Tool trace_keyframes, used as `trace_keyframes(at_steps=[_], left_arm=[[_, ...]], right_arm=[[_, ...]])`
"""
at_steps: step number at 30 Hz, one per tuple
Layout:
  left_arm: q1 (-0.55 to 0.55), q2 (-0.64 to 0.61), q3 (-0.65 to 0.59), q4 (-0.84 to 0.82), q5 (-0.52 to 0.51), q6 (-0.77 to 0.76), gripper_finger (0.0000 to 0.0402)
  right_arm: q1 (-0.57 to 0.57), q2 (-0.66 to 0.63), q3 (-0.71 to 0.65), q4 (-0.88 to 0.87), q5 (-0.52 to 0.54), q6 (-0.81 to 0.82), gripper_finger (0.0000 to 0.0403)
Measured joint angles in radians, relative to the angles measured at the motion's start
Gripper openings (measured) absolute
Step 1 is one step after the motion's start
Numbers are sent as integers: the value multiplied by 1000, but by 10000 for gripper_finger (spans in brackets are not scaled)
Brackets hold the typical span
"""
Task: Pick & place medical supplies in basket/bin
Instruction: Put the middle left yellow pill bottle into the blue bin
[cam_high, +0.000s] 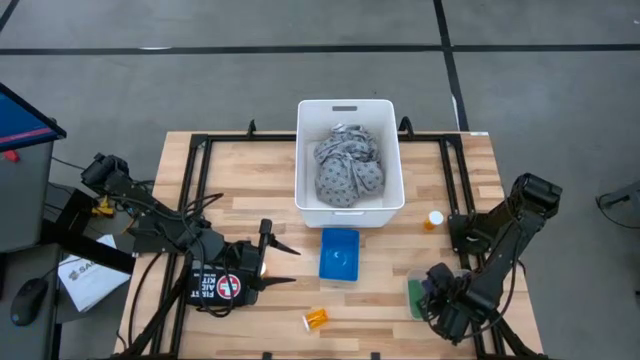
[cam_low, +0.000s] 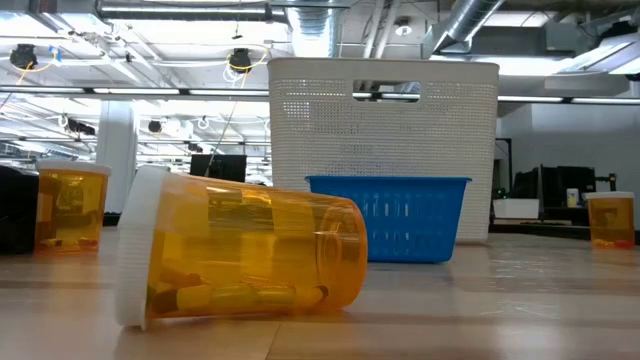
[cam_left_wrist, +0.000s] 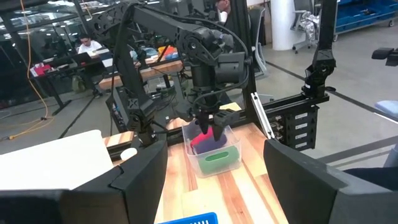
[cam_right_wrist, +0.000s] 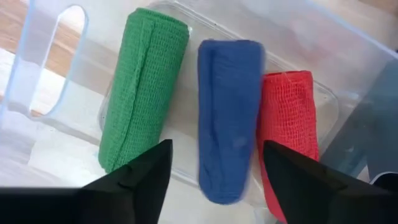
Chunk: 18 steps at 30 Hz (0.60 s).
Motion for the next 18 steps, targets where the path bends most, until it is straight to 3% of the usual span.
trace_keyframes(at_steps=[8,18], left_arm=[[0,0,0,0,0,5,259],[-21,-4,0,-26,-1,23,259]], right_arm=[[6,-24,13,-4,57,-27,260],[104,-51,104,39,434,-47,260]])
